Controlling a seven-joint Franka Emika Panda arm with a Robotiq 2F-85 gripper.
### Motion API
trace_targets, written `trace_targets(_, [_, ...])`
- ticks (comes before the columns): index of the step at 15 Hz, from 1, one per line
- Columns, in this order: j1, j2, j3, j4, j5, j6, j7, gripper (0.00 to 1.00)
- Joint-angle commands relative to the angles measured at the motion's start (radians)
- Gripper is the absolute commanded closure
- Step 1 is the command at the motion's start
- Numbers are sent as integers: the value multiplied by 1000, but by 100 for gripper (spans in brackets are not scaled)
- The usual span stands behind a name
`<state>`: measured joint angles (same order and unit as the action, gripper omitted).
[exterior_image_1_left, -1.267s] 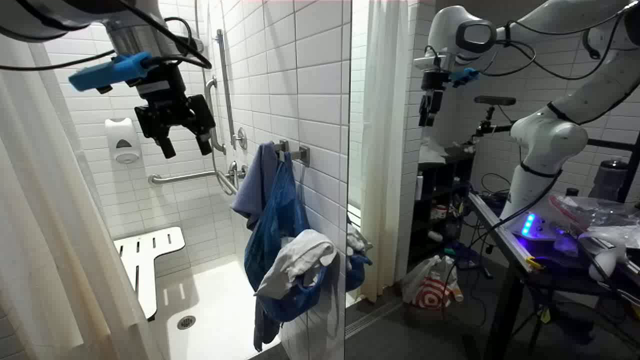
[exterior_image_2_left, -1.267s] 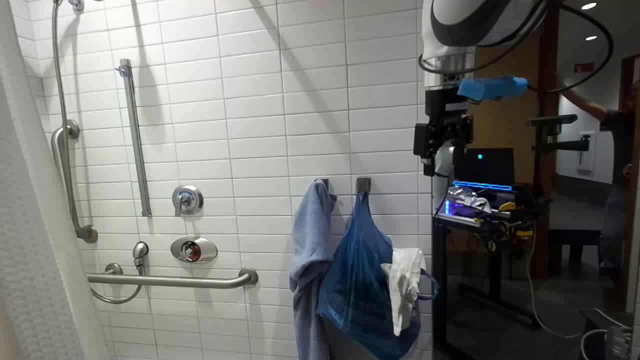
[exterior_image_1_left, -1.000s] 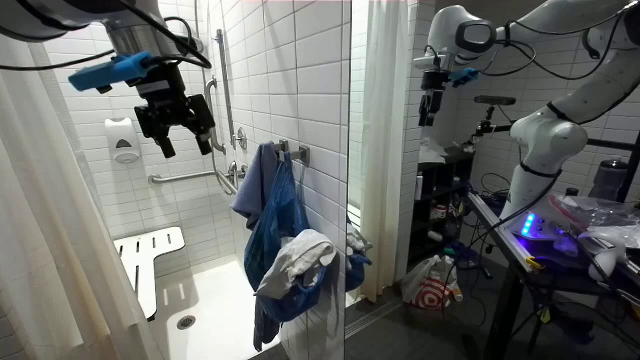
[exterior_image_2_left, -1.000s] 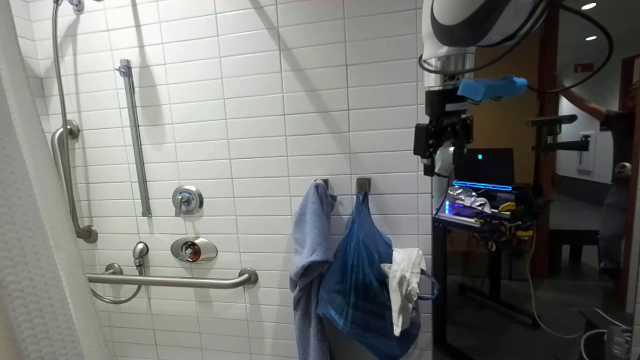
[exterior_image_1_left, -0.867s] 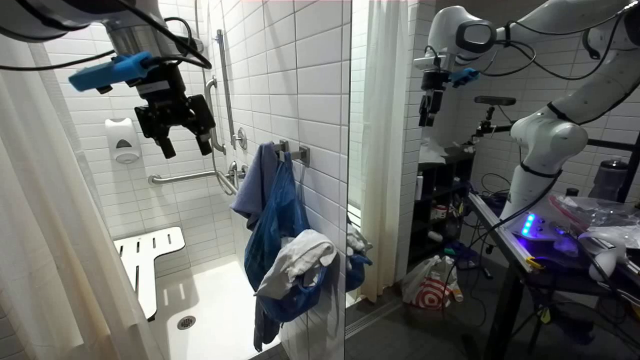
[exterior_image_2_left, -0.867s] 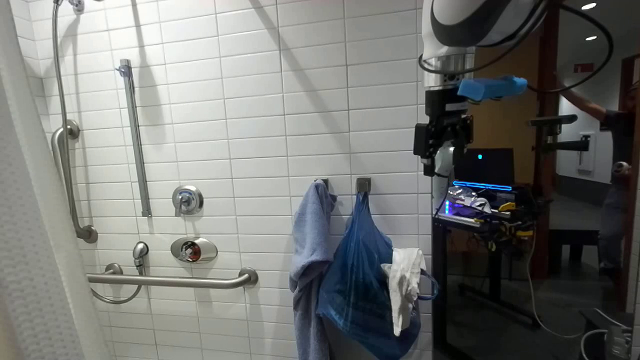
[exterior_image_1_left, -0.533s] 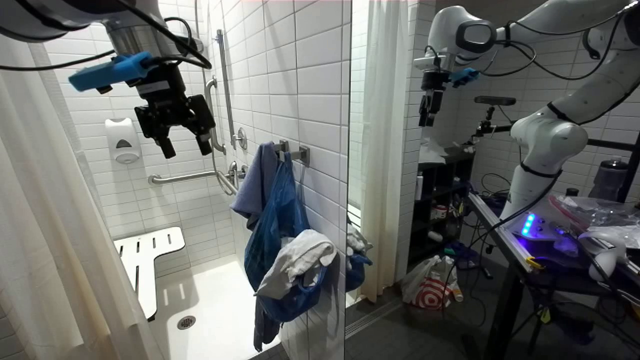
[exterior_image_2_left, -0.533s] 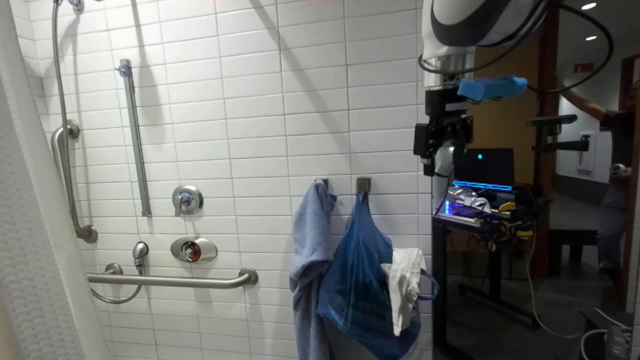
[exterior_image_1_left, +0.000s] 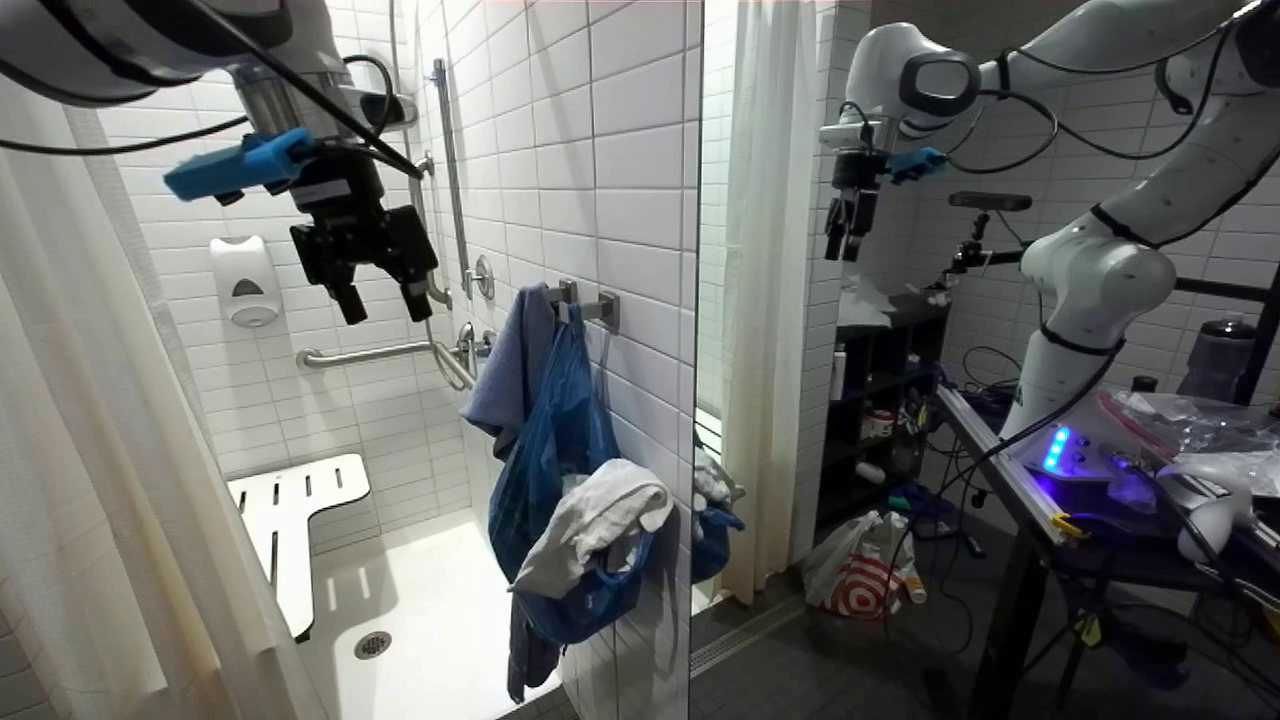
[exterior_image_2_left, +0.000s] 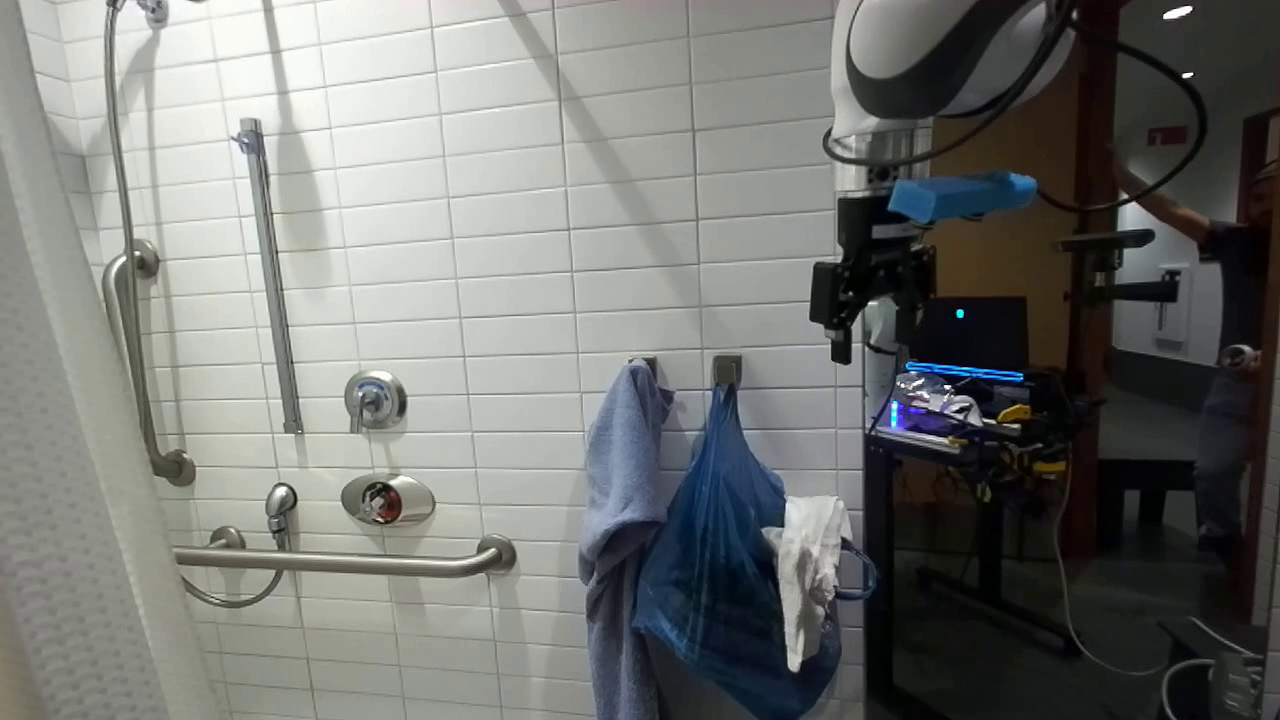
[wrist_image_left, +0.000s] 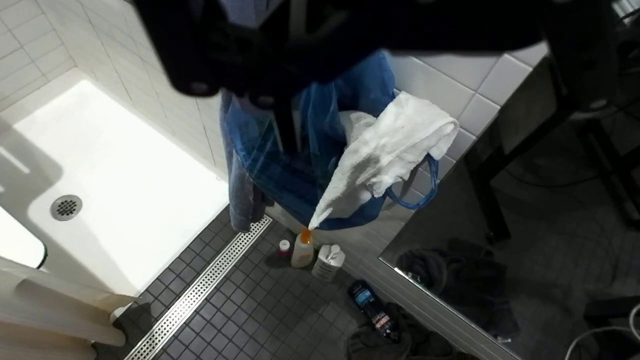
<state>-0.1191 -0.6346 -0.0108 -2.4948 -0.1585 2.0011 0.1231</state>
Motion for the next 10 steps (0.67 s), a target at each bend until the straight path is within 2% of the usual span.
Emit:
trace_targets(1, [-17, 69, 20, 14, -11, 56, 83, 0])
trace_targets(7, [-56, 186, 44, 13, -51, 216, 254, 0])
trace_targets(10, [-79, 253, 59, 20, -91, 258, 337, 0])
